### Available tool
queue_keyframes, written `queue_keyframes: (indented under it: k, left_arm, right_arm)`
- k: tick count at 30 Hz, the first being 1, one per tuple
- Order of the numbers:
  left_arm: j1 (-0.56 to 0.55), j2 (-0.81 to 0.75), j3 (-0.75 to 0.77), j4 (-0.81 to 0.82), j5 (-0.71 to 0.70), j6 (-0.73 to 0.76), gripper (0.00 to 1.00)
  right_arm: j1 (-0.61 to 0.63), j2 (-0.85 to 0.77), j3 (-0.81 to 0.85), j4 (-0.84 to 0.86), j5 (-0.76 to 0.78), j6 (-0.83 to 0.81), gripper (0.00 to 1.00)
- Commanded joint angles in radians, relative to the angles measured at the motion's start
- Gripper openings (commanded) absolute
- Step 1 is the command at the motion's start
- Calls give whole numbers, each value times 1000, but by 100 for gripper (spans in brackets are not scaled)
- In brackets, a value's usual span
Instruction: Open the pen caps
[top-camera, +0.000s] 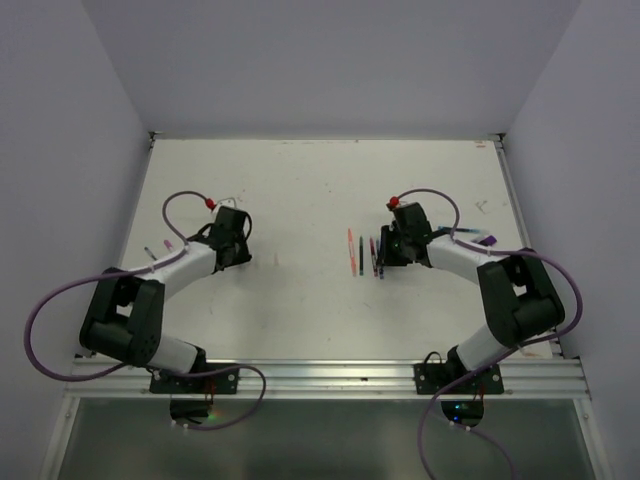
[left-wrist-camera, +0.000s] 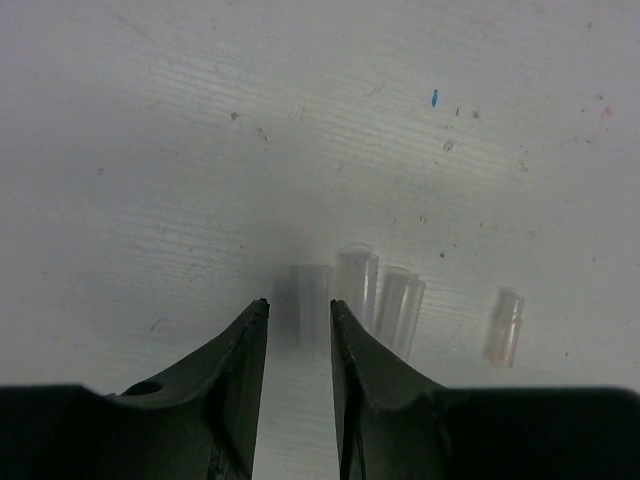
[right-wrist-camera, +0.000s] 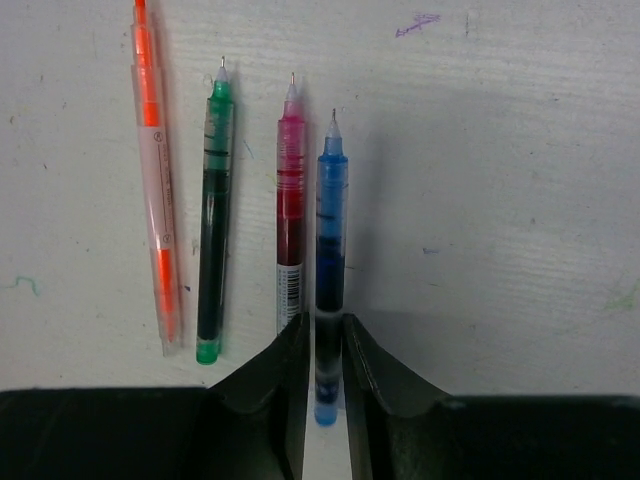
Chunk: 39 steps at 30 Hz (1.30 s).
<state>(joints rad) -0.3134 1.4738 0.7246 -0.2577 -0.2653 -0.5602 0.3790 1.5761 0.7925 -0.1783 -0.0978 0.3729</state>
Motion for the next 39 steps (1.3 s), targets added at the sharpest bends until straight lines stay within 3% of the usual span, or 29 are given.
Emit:
queue_keyframes:
  k: [1, 9, 17, 24, 33, 39]
  left_arm:
    - [16, -90, 12, 5, -22, -1, 34]
    - [30, -216, 85, -110, -64, -33, 46]
    - [102, -244, 85, -216, -221, -118, 54]
    - [290, -192, 24, -152, -209, -112, 55]
    - [370, -64, 45, -95, -201, -125, 55]
    - [407, -61, 18, -54, -209, -99, 55]
  right_arm:
    - [-3, 16, 25, 45, -11, -9, 24]
    - [-3, 6, 36, 36, -8, -8, 30]
    - [-3, -105, 80, -62, 10, -23, 33]
    - [-2, -208, 154, -183, -83, -38, 34]
    - [-2, -243, 206, -268, -149, -57, 34]
    - [-2, -242, 180, -262, -163, -51, 34]
